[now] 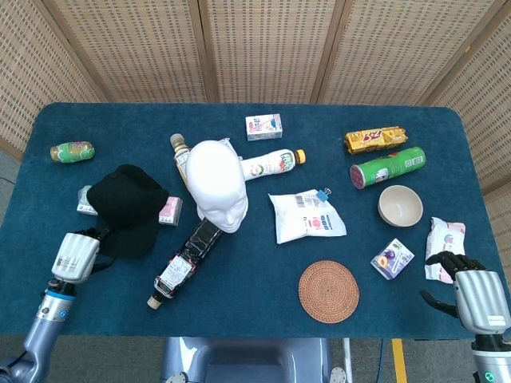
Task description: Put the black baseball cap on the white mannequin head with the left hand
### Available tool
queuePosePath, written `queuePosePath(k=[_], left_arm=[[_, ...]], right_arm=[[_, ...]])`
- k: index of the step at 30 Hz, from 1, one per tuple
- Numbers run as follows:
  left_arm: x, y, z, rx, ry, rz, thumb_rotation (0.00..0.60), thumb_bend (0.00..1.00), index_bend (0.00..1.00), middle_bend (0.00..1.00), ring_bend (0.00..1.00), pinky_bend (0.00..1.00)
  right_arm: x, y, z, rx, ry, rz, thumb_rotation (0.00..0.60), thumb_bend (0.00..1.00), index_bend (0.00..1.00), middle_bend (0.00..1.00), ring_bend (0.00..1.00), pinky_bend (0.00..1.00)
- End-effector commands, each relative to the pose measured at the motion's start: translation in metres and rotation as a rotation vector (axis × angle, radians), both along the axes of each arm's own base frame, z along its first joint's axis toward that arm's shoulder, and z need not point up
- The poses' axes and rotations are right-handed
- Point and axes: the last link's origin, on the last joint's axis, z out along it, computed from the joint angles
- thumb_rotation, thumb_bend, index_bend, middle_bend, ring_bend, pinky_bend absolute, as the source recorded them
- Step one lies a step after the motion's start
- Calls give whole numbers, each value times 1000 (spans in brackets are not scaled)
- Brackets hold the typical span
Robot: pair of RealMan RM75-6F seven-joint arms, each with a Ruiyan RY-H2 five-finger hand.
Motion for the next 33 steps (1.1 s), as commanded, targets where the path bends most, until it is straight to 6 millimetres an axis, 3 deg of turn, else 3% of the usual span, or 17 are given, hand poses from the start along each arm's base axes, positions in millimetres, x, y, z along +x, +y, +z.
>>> queuePosePath(k=[1,13,17,24,33], left_arm=[[0,1,-3,-6,-5,-2,600,124,403,663,520,655],[3,7,-9,-8,-29,-45,600,126,403,506,351,501],[5,9,-11,0,-43,-64,600,158,403,498,348,495],[15,20,-4,30,-93,-128,600,302,403,497,348,499],[22,46,13,75,-84,-145,600,356,434,493,348,512]], right_arm=[[0,0,0,-1,0,-1,600,82,416,421,438,484],[-2,0,2,-5,-1,-8,600,81,415,421,438,483],[-2,0,2,-8,1,-9,600,81,415,421,438,484],[-2,0,5,-13,4,-10,600,81,416,421,438,484],[-2,0,7,-21,8,-18,600,81,415,421,438,484]])
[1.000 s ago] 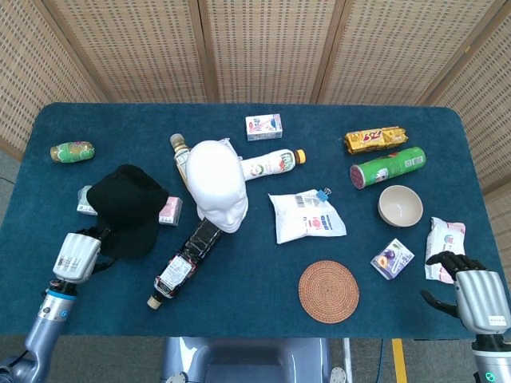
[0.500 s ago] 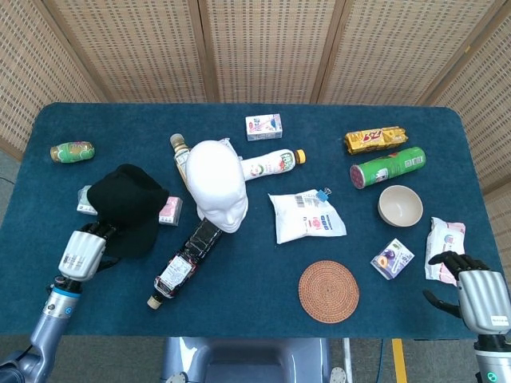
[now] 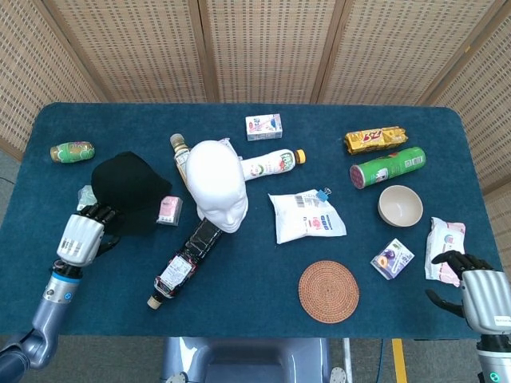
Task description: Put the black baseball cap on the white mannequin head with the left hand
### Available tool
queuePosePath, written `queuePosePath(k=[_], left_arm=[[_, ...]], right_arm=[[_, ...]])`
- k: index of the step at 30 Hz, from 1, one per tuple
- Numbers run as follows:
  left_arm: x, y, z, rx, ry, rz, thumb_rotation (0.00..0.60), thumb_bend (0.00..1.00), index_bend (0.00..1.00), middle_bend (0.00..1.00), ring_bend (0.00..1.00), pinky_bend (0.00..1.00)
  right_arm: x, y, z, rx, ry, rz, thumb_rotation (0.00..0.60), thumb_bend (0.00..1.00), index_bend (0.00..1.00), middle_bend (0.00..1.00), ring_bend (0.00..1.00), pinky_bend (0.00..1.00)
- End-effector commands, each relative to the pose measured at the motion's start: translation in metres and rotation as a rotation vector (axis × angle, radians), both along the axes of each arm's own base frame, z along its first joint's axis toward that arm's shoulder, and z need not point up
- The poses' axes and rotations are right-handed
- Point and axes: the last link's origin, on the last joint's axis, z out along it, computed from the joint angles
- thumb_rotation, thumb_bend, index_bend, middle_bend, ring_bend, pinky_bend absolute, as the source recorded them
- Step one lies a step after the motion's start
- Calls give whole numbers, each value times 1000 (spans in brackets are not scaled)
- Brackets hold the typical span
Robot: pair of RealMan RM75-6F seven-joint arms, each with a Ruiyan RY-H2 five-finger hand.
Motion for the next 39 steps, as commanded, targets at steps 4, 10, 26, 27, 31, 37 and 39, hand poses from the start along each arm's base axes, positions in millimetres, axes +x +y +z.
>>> queuePosePath(k=[4,10,26,27,31,37,39], left_arm=[[-1,17,4,-3,17,39,600,436,484,487,348,539],[-1,36,6,8,19,82,600,517,576,487,399,650],[20,62,47,141,37,-26,600,476,842,607,564,796],[22,63,52,155,48,-39,600,476,842,608,564,796],[35,72,72,210,88,-99,600,474,841,611,564,796],[61,80,96,272,132,-199,600,474,845,615,564,796],[70,83,103,287,140,-219,600,475,845,615,564,796]], right_arm=[[0,0,1,-1,2,-1,600,81,415,421,438,484],[1,1,3,-8,4,-7,600,81,415,422,438,488],[1,3,6,-16,-12,-8,600,81,415,421,439,489],[0,3,6,-17,-13,-9,600,81,415,422,439,489],[0,3,6,-19,-19,-8,600,82,415,421,439,489],[-1,3,6,-20,-29,-5,600,82,415,422,439,489],[-1,3,6,-19,-32,-4,600,81,415,421,439,489]])
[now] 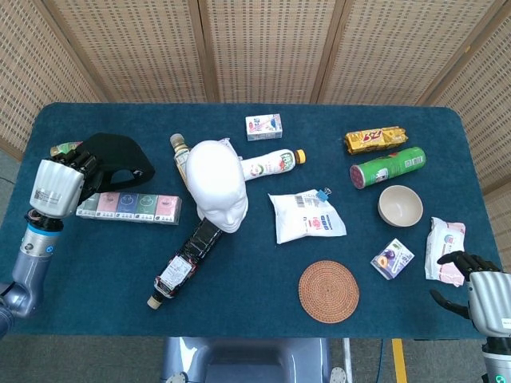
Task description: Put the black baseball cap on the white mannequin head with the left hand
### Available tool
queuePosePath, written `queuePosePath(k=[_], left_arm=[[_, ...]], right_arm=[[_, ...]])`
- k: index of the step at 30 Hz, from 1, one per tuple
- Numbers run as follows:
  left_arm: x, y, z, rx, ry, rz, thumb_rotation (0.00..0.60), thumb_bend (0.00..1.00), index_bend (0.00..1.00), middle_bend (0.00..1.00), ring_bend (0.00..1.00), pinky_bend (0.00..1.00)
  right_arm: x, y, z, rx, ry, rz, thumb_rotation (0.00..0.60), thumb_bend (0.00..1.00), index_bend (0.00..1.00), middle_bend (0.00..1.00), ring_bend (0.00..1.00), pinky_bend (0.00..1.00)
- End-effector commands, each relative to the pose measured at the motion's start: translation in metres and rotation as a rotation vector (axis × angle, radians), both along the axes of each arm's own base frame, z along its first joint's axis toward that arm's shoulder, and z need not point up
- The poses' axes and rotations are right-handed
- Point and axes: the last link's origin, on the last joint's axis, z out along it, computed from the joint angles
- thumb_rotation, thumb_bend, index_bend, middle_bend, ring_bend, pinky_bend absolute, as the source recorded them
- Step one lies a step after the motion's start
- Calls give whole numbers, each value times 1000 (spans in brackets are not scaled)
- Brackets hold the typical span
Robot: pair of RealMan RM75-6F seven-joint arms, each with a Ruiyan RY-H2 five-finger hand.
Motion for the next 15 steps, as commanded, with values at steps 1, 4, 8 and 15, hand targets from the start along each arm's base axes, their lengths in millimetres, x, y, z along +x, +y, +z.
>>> queuePosePath(k=[1,4,8,15], left_arm=[[21,8,15,38,24,-60,600,475,845,615,564,796],[35,13,22,56,31,-87,600,475,845,616,564,796],[61,23,31,85,37,-140,600,474,845,617,564,796],[103,43,29,80,32,-207,600,475,845,618,564,796]], right_arm=[[0,0,0,0,-2,2,600,80,415,421,439,489],[0,0,0,2,-4,3,600,80,415,421,439,490],[-1,-1,-1,6,-8,3,600,81,415,421,439,491],[-2,-2,-3,8,-16,-3,600,81,416,422,439,493]])
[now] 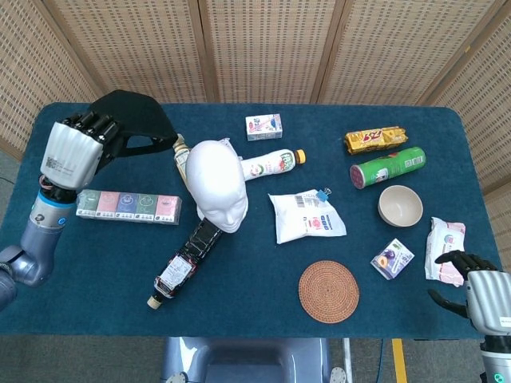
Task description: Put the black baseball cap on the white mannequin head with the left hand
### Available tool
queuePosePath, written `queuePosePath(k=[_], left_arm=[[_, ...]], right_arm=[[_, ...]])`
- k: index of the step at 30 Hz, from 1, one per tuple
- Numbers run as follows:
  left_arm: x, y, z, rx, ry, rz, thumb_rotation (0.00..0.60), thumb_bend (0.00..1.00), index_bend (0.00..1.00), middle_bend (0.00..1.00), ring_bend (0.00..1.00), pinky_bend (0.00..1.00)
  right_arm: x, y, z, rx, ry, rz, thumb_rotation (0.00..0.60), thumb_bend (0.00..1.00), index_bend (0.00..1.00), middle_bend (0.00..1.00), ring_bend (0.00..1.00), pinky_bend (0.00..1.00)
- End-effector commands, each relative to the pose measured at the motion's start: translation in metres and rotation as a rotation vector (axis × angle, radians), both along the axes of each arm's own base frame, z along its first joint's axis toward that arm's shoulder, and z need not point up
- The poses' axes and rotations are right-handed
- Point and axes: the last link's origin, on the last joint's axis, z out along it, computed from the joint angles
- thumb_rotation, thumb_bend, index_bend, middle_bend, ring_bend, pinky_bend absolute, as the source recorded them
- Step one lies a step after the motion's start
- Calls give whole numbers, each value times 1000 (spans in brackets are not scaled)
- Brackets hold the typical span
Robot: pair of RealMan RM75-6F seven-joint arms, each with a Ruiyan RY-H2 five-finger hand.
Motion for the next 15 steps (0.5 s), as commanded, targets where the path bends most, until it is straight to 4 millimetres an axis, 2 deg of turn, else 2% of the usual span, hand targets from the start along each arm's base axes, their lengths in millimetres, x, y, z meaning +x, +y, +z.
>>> queuePosePath(k=[1,7,15], left_arm=[[19,8,-4,-8,-5,-33,600,474,845,618,564,796],[61,22,-29,-52,-39,-115,600,475,845,618,563,796],[96,25,-53,-69,-27,-209,600,474,845,618,564,796]], right_arm=[[-1,0,0,0,-1,-3,600,81,415,421,439,494],[-3,2,3,-13,-5,-10,600,81,412,422,439,496],[-6,7,7,-28,-8,-32,600,80,411,421,439,503]])
